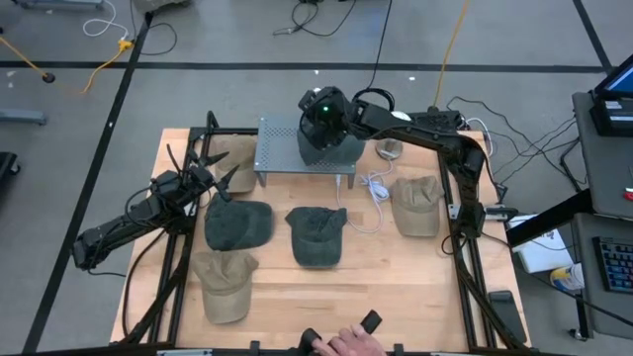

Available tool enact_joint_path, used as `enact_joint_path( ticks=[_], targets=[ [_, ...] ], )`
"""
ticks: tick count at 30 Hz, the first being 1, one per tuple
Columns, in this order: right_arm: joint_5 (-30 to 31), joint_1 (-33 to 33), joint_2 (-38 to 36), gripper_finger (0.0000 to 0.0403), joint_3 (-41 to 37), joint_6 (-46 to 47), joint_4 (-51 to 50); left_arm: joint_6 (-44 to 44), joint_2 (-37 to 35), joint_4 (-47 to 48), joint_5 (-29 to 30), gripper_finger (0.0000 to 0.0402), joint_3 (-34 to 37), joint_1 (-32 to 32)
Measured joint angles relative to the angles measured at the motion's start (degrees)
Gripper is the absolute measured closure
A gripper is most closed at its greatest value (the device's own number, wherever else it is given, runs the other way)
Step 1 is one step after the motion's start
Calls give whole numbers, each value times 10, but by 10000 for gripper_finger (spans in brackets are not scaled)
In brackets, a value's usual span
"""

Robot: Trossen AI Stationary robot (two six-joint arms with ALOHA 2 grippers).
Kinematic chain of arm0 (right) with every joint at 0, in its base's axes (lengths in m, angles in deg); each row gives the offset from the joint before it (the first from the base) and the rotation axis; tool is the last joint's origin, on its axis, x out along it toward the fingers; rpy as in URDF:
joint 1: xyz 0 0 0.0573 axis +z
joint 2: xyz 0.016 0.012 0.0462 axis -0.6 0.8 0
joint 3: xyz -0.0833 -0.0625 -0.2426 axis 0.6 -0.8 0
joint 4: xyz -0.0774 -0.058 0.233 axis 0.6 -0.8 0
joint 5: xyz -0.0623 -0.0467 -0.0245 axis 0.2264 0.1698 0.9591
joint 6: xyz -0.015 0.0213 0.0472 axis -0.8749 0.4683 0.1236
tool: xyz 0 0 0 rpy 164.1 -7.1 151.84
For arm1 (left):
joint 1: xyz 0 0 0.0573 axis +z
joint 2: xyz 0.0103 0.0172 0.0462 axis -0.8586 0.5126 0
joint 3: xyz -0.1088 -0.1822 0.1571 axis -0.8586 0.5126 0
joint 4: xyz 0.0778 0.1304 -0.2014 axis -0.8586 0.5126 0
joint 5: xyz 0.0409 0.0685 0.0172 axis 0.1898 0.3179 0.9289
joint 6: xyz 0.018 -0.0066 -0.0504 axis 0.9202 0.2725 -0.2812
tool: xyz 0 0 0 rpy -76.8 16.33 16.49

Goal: Pick & Place hat
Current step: Put the bottom right gray cap on the shelf, then put the right brown cap on the shelf

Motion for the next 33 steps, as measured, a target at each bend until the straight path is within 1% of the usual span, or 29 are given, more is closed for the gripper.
enact_joint_path(
  ticks=[5,8,13,15,17,20,24,30,33],
  targets=[
    [2,-6,-20,245,0,45,-5,0,0,0,0,165,0,0],
    [8,-11,-34,231,0,103,-7,0,0,0,0,165,0,0],
    [111,-11,-55,226,0,222,-6,0,0,0,0,165,0,0],
    [132,-11,-61,228,0,263,-9,0,0,0,0,165,0,0],
    [140,-12,-71,230,0,310,-11,0,0,0,0,165,0,0],
    [140,-13,-87,231,1,393,-13,0,0,0,0,165,0,0],
    [142,-13,-97,228,1,527,-14,0,0,0,0,165,0,0],
    [198,-13,-104,229,1,746,-32,0,0,0,0,165,0,0],
    [201,-11,-104,227,1,852,-44,0,0,0,0,165,0,0]
  ],
)
